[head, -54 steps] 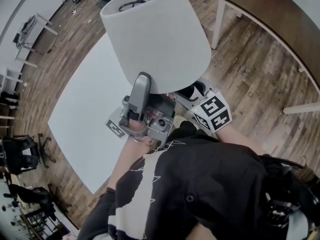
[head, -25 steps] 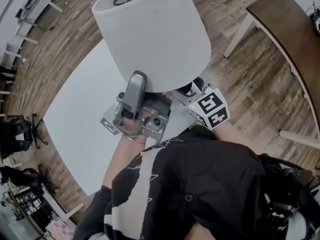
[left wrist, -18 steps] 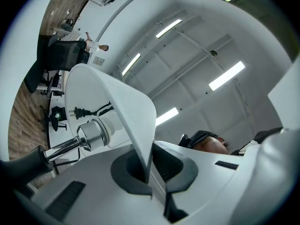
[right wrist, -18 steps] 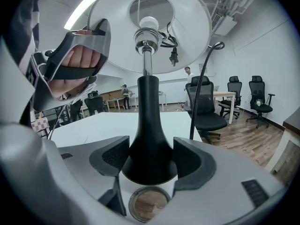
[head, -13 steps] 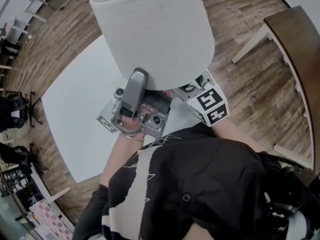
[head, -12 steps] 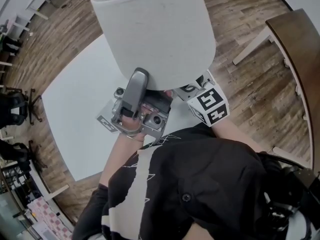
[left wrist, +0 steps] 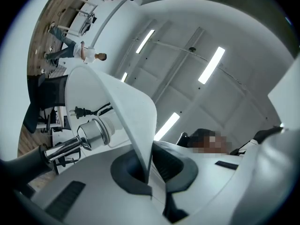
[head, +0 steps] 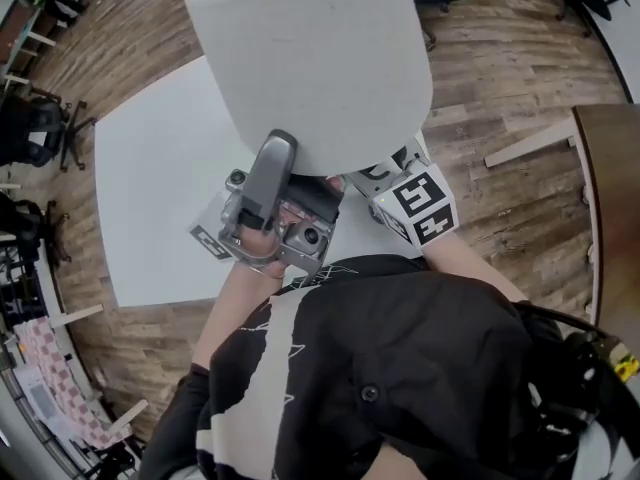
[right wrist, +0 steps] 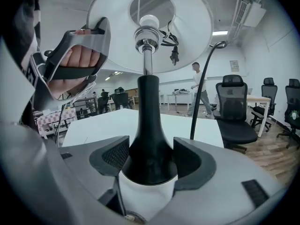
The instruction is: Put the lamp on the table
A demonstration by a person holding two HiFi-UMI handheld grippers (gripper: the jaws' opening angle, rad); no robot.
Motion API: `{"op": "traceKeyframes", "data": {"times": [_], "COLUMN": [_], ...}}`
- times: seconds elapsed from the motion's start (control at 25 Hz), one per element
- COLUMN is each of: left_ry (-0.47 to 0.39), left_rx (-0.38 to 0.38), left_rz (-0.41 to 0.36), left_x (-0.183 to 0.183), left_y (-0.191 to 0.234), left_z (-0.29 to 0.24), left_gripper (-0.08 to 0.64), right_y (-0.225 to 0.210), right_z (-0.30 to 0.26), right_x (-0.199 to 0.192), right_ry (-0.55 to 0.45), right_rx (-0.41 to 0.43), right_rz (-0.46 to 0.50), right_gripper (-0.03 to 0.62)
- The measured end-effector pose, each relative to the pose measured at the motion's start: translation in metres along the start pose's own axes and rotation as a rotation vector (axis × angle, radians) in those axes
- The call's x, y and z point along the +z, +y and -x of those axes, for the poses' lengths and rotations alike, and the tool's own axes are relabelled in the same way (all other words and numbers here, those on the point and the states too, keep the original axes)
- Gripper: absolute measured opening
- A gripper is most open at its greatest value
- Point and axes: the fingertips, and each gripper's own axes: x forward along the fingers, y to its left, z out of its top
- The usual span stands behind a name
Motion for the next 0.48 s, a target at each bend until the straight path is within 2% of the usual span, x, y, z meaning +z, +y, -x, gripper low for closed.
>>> {"op": "traceKeyframes", "data": {"times": [0.24, 0.48], "left_ry": [-0.095, -0.122], "left_rx": [0.036, 0.082], "left_rz": [-0.082, -0.152], "left_x": [0.014, 0.012], "left_y": [-0.007, -0.008], "left_z": [-0.002, -0.001], "left_gripper": [0.014, 0.014], "right_y": [0.010, 0.015], "right_z": [-0.008, -0.016], "right_x": [0.013, 0.013], "right_ry": [0.035, 0.059], "right_rx": [0.131, 0.222], "right_rz": [0.030, 0.046], "right_gripper": [0.295, 0.295]}}
